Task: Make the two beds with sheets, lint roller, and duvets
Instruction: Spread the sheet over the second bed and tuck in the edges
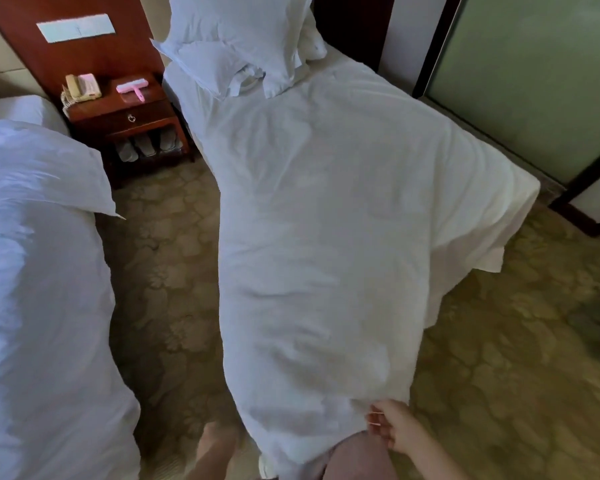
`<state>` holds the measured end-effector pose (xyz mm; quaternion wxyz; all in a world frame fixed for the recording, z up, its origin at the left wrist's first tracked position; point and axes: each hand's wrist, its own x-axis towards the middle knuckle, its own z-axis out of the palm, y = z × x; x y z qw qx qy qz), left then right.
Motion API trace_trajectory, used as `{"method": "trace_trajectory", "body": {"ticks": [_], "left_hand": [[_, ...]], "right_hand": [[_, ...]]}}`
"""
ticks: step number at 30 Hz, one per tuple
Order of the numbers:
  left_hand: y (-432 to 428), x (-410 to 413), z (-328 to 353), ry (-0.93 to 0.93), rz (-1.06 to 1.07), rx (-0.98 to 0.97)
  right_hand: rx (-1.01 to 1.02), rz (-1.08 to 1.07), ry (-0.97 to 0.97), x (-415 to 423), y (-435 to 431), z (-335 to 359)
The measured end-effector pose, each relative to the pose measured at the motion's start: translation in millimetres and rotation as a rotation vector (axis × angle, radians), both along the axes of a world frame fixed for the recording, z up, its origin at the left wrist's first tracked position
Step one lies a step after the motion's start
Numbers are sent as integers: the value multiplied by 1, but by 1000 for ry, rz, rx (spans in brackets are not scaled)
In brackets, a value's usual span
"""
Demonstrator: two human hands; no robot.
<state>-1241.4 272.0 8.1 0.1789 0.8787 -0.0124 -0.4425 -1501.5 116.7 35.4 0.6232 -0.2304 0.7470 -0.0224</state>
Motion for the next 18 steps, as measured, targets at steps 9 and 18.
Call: {"method": "trace_trajectory", "body": {"ticks": [9,18], "left_hand": [[-89,-31,3,179,-82,-36],[-227,-151,19,359,-94,-107]], "right_hand": [[28,-52,-5,-24,-57,5],[74,-110,-48,-159,-158,13]]}}
